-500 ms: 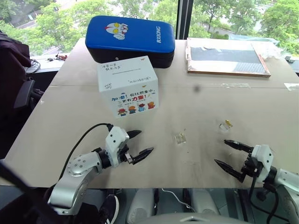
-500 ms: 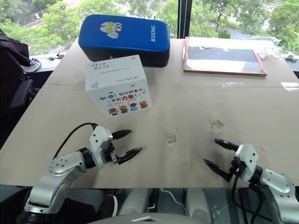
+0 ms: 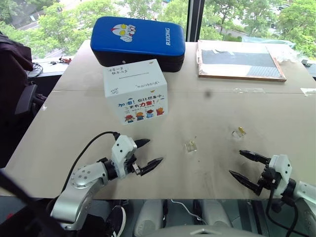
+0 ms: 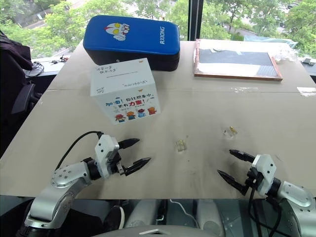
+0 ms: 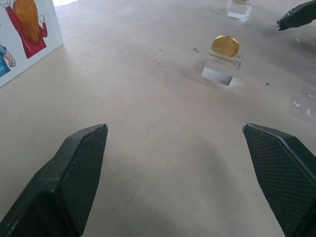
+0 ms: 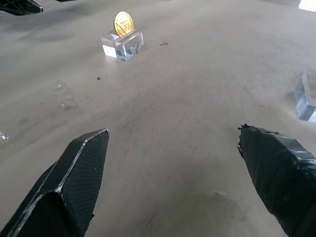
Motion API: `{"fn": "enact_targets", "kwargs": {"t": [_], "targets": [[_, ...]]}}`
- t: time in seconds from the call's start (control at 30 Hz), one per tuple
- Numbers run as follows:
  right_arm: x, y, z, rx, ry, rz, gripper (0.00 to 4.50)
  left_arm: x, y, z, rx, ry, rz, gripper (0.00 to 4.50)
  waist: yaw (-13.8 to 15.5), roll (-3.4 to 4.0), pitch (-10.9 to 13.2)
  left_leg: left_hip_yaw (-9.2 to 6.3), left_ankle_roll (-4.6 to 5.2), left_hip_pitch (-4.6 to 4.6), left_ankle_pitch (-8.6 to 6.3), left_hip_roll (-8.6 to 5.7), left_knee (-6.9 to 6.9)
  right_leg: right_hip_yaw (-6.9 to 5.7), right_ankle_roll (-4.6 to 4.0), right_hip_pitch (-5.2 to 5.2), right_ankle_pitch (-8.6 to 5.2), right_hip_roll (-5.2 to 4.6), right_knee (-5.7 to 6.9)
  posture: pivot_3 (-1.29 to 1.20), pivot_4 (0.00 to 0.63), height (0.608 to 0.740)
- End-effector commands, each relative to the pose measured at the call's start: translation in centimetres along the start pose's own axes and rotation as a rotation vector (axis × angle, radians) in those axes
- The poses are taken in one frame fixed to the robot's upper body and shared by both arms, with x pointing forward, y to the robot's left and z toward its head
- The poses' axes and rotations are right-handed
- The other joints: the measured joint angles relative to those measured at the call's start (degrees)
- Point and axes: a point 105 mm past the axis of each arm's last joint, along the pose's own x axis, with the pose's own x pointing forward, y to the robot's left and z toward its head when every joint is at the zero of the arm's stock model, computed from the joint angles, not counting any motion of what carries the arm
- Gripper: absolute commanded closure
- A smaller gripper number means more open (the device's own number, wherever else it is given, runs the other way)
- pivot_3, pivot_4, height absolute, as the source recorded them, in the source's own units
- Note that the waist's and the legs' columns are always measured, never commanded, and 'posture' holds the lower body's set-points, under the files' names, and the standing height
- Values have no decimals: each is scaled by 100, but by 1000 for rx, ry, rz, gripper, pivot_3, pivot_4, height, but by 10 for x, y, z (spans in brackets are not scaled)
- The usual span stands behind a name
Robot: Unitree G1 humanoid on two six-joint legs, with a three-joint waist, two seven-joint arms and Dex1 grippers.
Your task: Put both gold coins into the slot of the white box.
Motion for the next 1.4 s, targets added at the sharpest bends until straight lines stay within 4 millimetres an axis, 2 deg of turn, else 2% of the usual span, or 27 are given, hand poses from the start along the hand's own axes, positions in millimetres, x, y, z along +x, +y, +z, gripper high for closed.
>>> {"fn": "enact_targets", "kwargs": {"t": [0.03,0.23,0.33,0.43,0.53,0.7,0.73,0.87,0.9,0.93,1.03,1.07,1.27,1.4], "targets": [[-3,-8,17,-40,-59,-50,0,1,-2,11,23,-35,-9,25,0,0,0,0,0,0,0,0,0,0,0,0,0,0,0,0,150,740],[5,-45,51,-64,-232,-260,0,5,3,28,55,-86,-12,25,-8,0,0,5,0,3,0,0,2,-1,0,-1,1,4,4,0,150,740],[13,-56,48,-51,-196,-287,0,10,0,44,79,-128,-53,25,4,-1,0,5,0,3,0,-1,2,-8,0,-1,1,9,5,0,150,740],[20,-69,38,-15,-118,-345,0,12,-12,60,107,-147,-157,25,8,-1,1,2,0,-2,0,-1,1,-16,1,-1,2,25,4,0,150,740],[27,-74,38,14,-108,-363,0,12,-26,74,154,-137,-255,25,-14,0,3,2,0,-2,0,-3,0,-5,0,-1,2,25,5,0,150,740],[32,-78,40,39,-95,-367,0,12,-30,96,190,-174,-287,25,-14,4,3,5,0,2,0,-2,0,-1,1,-2,2,35,7,0,150,740],[32,-78,40,45,-93,-368,526,12,-31,97,195,-168,-293,0,-14,4,3,5,0,2,0,-3,0,-2,6,-1,5,37,7,0,150,740],[34,-76,37,43,-60,-344,1931,11,-32,93,208,-145,-293,0,-16,4,3,6,0,2,0,-3,-1,-6,19,-2,12,44,6,0,150,740],[34,-75,36,41,-56,-342,2453,12,-31,92,211,-142,-288,0,-16,4,3,7,0,2,0,-3,0,-5,19,-2,12,44,6,0,150,740],[35,-75,35,38,-52,-340,2779,12,-30,91,211,-141,-283,0,-15,4,3,7,0,2,0,-3,-1,-5,19,-2,11,44,6,0,150,740],[36,-73,35,30,-56,-337,4299,14,-30,88,205,-141,-277,0,-14,4,3,7,0,2,0,-3,0,-5,18,-2,11,46,6,0,150,740],[36,-73,36,28,-59,-338,4467,14,-30,87,201,-144,-273,0,-15,4,3,7,0,2,0,-3,0,-5,18,-2,11,46,6,0,150,740],[37,-72,48,56,-137,-340,4467,20,-24,86,157,-156,-218,0,-14,4,3,8,0,2,0,-2,0,-3,19,-2,12,47,6,0,150,740],[46,-58,70,165,-239,-259,4467,26,-29,105,29,-266,-226,0,-13,4,3,6,0,2,1,-2,0,-2,21,-1,13,46,8,0,150,740]]}}
